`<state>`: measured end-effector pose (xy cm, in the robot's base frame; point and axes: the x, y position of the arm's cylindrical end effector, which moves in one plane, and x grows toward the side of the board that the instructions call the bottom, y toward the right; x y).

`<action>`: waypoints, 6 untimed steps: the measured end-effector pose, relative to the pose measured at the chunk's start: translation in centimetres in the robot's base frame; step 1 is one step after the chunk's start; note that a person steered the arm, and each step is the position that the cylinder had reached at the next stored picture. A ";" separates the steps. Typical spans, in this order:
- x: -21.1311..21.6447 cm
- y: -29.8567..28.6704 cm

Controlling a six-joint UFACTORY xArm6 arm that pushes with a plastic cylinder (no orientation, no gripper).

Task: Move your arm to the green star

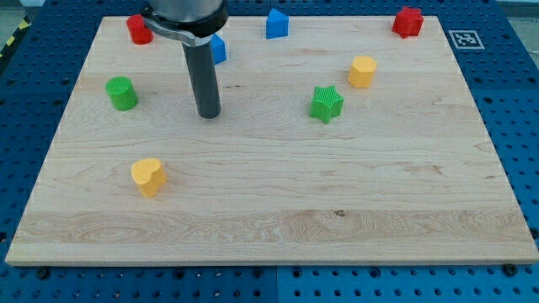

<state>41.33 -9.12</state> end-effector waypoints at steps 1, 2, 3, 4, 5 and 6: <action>0.0 0.0; -1.1 0.0; -3.2 1.4; -6.0 4.4; -6.4 9.7; -6.0 14.1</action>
